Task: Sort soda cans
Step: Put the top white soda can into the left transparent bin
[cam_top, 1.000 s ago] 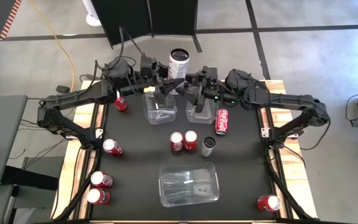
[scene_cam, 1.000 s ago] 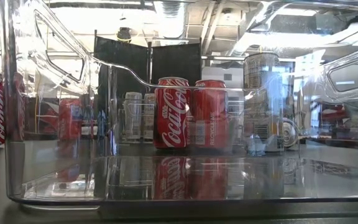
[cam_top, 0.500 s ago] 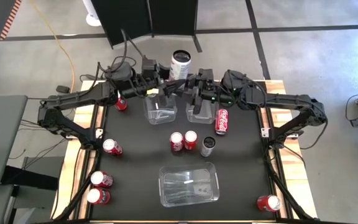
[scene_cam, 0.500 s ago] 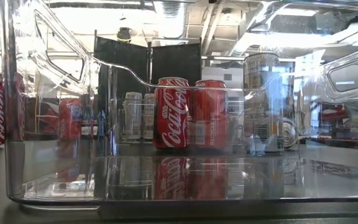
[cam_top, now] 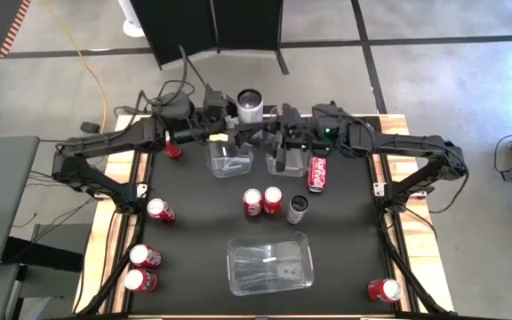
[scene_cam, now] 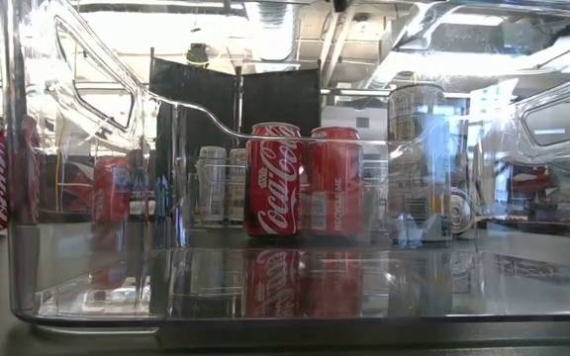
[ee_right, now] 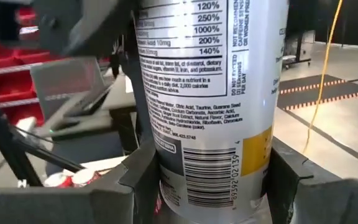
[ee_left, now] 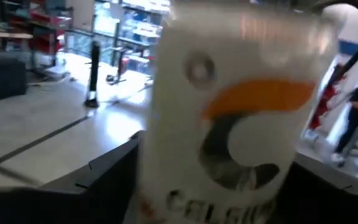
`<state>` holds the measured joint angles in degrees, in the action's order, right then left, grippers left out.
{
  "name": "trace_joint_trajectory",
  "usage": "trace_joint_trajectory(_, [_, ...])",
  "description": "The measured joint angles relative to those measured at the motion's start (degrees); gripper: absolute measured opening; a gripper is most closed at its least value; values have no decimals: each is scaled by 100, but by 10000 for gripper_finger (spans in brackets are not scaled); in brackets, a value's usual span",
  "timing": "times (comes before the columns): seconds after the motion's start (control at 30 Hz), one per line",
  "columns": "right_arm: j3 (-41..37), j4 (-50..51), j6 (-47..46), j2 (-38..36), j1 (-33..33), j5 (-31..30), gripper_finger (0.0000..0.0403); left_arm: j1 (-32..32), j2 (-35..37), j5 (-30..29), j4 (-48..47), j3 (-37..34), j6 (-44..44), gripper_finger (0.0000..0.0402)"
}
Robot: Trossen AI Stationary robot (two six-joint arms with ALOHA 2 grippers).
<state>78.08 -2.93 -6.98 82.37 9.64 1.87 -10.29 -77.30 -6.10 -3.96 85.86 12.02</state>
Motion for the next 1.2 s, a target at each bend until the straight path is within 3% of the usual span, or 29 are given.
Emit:
trace_joint_trajectory(0.23, [-2, 697, 320, -7, 32, -66, 210, -27, 312, -94, -561, 2, -98, 323])
trace_joint_trajectory(0.53, [-4, 831, 541, -9, 31, -42, 210, -45, 383, 47, -915, 2, 233, 324])
trace_joint_trajectory(1.2, [-4, 918, 555, 33, 12, -17, 211, -45, 300, 75, -571, 0, -84, 325])
